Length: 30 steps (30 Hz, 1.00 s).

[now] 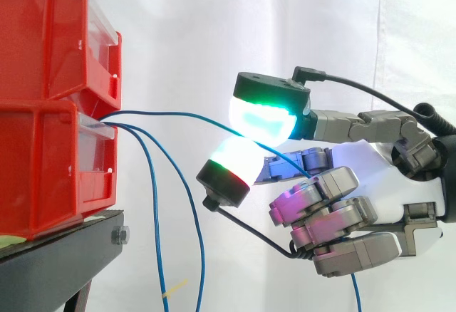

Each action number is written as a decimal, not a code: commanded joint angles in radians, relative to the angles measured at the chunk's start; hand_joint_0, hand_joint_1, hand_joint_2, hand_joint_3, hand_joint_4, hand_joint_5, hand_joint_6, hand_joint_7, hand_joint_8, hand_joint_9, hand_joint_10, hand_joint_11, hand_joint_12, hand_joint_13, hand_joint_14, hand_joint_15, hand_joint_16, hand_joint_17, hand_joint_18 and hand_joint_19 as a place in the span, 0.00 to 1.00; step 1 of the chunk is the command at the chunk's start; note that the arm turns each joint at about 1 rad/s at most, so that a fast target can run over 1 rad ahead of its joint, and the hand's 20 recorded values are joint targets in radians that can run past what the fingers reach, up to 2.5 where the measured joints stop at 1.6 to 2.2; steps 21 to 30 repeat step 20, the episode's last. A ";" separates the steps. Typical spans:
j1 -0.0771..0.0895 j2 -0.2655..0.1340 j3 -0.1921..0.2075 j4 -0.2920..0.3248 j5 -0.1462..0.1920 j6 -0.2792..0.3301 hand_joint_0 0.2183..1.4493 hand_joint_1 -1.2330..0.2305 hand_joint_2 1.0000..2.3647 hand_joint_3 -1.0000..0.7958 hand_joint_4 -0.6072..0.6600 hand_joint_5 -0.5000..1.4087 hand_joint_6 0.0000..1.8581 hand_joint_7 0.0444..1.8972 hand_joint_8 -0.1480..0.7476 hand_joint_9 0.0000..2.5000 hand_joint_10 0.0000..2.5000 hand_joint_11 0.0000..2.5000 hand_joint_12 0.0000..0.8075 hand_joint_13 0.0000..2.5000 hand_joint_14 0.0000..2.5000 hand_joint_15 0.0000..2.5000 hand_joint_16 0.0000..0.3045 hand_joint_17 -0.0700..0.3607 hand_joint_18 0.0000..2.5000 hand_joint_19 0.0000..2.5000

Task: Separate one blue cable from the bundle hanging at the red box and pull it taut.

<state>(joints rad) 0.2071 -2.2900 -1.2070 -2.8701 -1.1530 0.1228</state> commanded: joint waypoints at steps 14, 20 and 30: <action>0.000 0.000 0.000 0.000 0.001 0.000 0.36 0.34 0.01 0.57 0.42 0.20 0.52 0.56 0.55 0.27 1.00 0.50 0.47 0.41 1.00 0.64 0.16 0.42 0.60 0.62; 0.000 0.000 0.000 0.000 -0.001 0.001 0.36 0.34 0.00 0.57 0.42 0.20 0.52 0.57 0.56 0.27 1.00 0.49 0.48 0.41 1.00 0.64 0.16 0.42 0.60 0.62; 0.000 0.000 0.000 0.000 -0.001 0.001 0.36 0.34 0.00 0.57 0.42 0.20 0.52 0.57 0.56 0.27 1.00 0.49 0.48 0.41 1.00 0.64 0.16 0.42 0.60 0.62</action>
